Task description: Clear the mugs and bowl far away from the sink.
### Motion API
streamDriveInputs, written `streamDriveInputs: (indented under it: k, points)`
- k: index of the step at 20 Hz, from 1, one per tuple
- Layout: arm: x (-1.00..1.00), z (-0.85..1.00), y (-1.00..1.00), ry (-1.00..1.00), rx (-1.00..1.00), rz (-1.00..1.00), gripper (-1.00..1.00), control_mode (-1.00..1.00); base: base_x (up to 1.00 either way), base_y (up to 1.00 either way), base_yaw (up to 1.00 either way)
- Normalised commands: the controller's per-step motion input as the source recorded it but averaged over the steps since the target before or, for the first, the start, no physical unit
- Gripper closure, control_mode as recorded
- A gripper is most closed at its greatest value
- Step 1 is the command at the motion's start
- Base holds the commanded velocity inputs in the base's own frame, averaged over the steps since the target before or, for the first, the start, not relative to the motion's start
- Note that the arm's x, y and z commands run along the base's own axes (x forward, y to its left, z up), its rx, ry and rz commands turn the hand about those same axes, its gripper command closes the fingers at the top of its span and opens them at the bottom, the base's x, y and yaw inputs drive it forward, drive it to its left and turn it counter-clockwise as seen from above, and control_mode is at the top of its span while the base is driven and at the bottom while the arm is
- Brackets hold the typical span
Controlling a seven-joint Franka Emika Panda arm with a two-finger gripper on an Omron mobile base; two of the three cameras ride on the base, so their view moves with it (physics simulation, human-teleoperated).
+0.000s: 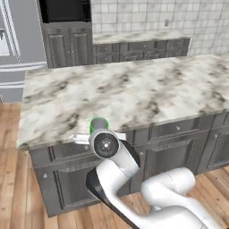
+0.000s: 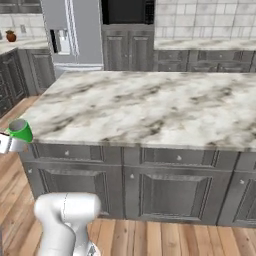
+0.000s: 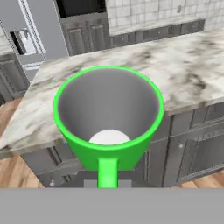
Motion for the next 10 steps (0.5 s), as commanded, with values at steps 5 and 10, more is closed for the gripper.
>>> streamDriveInputs:
  k: [5,10]
  points:
    - [0.00,0.00,0.00,0.00,0.00,0.00,1.00,1.00,0.97,-0.18,-0.13]
    - [0.36,-0.02,0.00,0.05,0.00,0.00,1.00,-1.00,0.60,0.00,0.00]
